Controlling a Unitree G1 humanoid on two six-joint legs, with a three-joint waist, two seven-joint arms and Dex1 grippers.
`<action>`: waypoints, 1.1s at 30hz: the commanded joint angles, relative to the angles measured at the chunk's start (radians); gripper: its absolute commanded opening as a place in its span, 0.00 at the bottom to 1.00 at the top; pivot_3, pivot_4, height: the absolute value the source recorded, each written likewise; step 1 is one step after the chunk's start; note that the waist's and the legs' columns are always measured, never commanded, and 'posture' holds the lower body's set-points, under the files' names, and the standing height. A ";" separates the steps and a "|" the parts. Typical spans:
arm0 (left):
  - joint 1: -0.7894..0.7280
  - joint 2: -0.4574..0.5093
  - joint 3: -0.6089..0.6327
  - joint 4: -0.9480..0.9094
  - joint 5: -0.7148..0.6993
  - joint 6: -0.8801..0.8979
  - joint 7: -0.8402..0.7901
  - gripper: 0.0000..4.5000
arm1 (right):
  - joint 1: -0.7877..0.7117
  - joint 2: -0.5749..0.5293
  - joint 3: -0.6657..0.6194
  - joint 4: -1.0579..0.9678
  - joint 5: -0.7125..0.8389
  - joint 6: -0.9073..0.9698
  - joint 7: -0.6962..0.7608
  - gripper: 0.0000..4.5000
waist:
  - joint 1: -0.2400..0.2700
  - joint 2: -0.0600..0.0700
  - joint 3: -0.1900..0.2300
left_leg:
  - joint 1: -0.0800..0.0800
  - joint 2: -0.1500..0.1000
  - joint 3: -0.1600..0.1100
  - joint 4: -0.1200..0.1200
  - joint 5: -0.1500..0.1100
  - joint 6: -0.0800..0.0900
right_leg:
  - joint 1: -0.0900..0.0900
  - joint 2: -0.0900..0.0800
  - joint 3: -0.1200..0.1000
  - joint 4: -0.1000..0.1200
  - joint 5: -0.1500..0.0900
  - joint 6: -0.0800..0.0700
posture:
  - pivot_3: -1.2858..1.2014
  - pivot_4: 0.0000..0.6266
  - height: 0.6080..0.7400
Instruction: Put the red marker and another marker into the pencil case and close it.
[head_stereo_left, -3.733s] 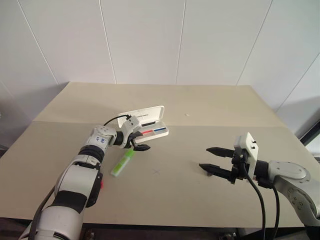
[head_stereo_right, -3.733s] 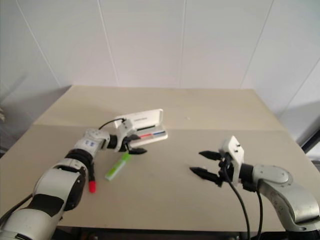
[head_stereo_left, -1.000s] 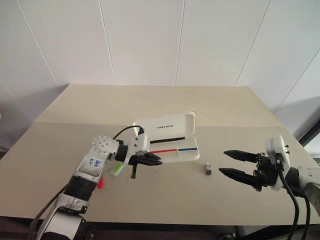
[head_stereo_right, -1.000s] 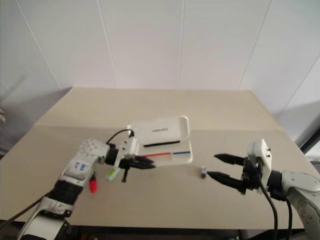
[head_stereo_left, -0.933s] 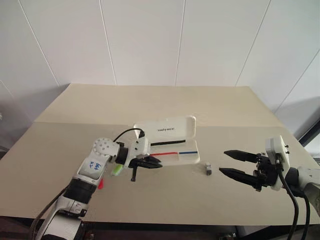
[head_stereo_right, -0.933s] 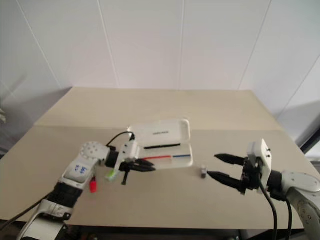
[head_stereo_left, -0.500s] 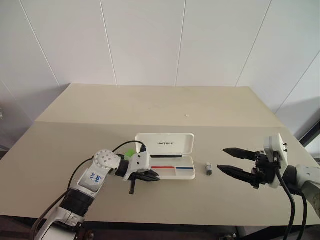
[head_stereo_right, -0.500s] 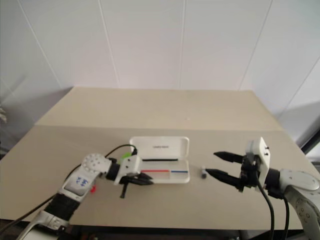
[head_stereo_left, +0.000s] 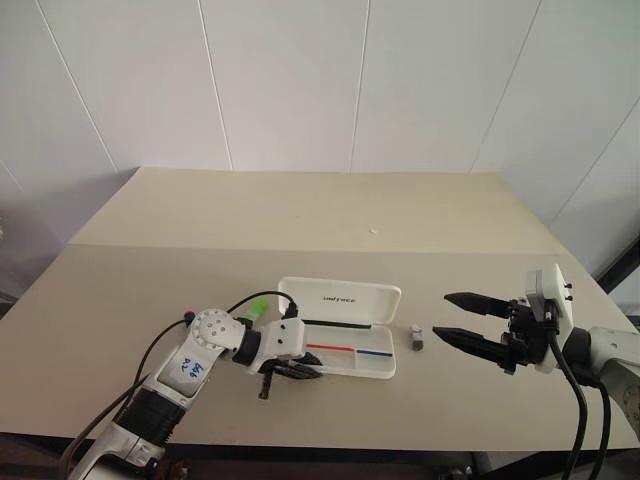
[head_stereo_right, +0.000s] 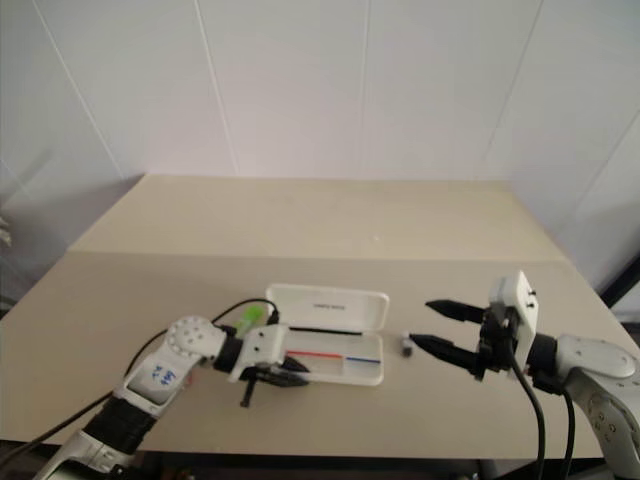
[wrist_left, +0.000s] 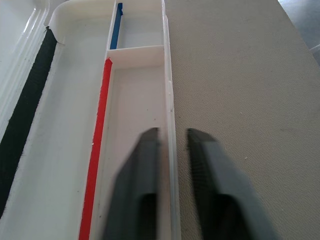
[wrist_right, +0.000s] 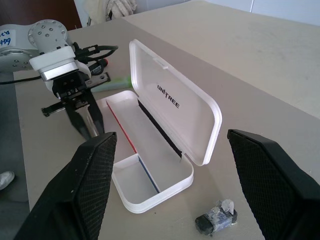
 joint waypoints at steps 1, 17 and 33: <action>0.006 0.005 -0.006 -0.025 0.014 -0.005 0.019 0.46 | -0.009 0.001 -0.006 -0.022 0.003 -0.017 -0.007 1.00 | 0.000 0.000 0.000 | 0.000 0.000 0.000 0.000 0.000 0.000 | 0.000 0.000 0.000 0.000 0.000 0.000 | 0.52 0.24 1.00; 0.059 0.071 0.051 -0.246 -0.102 0.159 -0.002 0.98 | -0.021 -0.007 -0.002 -0.010 0.004 -0.014 -0.002 1.00 | -0.001 0.000 0.000 | 0.000 0.000 0.000 -0.001 0.000 0.000 | 0.000 0.000 0.000 -0.001 0.000 0.000 | 0.52 0.24 1.00; 0.083 0.138 0.330 -0.489 -0.267 0.396 0.185 0.98 | -0.067 -0.012 0.027 0.034 0.012 -0.014 0.064 1.00 | -0.002 0.000 0.000 | -0.001 0.001 0.001 -0.001 0.000 0.001 | 0.000 0.000 0.001 -0.003 0.000 -0.001 | 0.52 0.24 1.00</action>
